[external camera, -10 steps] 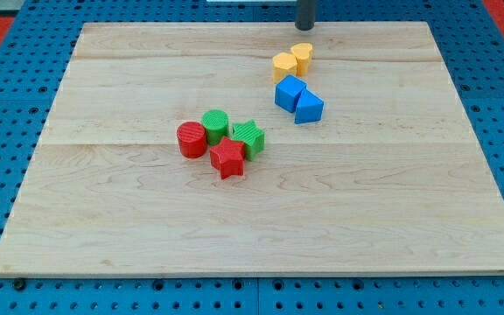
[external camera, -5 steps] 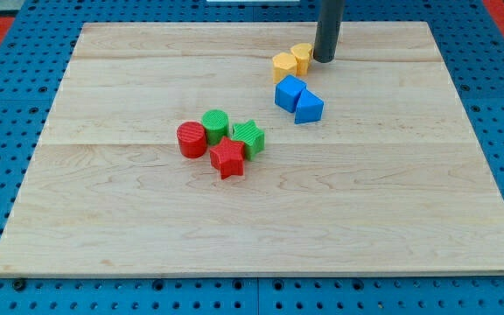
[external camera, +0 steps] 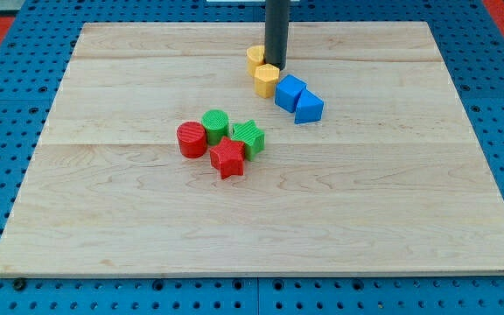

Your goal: Move the yellow blocks to the left side of the blue cube

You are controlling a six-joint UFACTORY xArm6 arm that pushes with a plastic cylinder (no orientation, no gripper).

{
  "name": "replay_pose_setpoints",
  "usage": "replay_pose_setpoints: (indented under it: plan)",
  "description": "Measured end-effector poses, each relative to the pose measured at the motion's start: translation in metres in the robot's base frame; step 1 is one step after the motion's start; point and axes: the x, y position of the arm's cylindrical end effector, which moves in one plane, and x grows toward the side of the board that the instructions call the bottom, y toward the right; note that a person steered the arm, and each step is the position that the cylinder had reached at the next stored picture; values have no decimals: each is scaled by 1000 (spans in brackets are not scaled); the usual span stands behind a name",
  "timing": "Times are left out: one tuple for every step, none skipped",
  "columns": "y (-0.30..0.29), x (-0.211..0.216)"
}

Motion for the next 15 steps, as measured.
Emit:
replay_pose_setpoints:
  plan:
    - [20,-28]
    - [26,-36]
    - [25,-58]
    - [-15,-67]
    - [-19,-67]
    - [-19,-67]
    - [-26,-52]
    - [-24,-50]
    - [5,-52]
    - [8,-50]
    - [7,-50]
    - [-5,-45]
    - [-20,-40]
    - [-35,-29]
    - [-50,-14]
